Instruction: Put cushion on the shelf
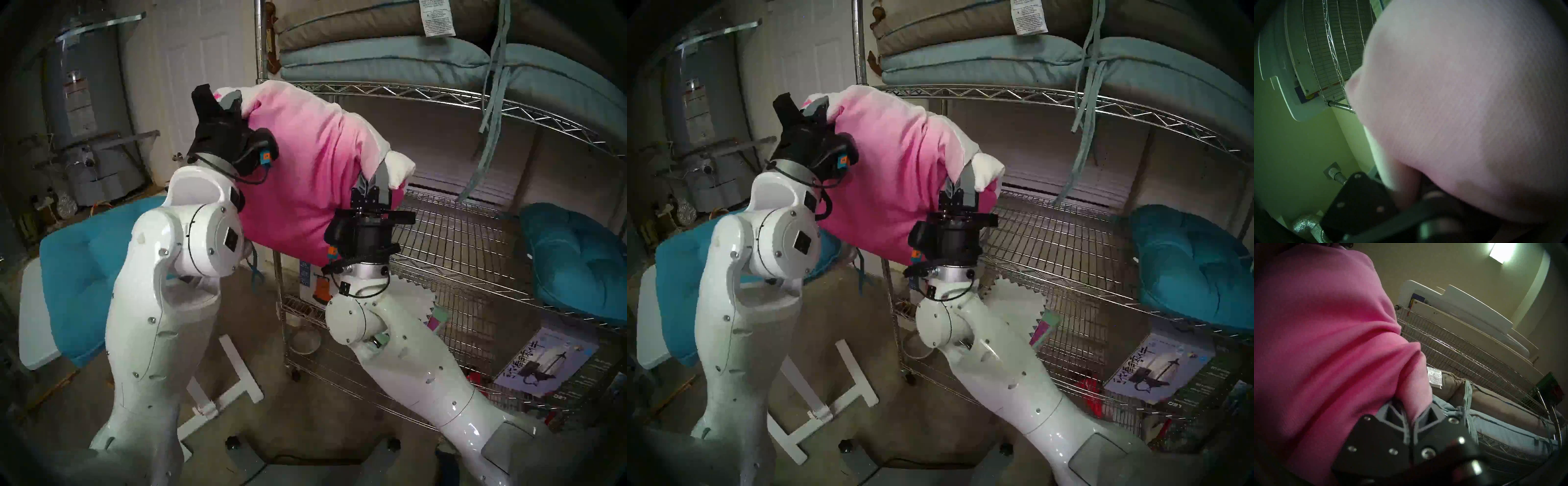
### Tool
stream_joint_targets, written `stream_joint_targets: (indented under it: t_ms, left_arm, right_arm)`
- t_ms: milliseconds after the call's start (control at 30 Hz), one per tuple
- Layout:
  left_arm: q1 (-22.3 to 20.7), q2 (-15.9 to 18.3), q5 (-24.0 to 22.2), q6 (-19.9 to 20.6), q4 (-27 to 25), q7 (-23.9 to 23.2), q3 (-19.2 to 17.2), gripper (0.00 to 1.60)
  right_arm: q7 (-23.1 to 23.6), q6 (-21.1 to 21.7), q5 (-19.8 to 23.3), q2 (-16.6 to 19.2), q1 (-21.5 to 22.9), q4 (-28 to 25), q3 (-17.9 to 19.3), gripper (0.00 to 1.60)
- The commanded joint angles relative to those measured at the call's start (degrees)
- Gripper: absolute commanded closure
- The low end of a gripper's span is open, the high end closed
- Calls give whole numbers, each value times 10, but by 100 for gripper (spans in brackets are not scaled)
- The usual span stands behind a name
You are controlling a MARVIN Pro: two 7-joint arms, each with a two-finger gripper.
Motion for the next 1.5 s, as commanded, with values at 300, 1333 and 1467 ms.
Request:
stream_joint_targets:
  t_ms: [300,1333,1467]
  left_arm:
    - [-115,-66,16,-6,44,4,63,160]
    - [-234,-127,45,-9,135,24,51,160]
    - [-245,-135,48,-11,143,27,42,160]
  right_arm:
    - [8,-15,-1,24,36,-3,43,160]
    - [71,-51,2,43,100,1,81,160]
    - [86,-60,-3,32,115,7,89,160]
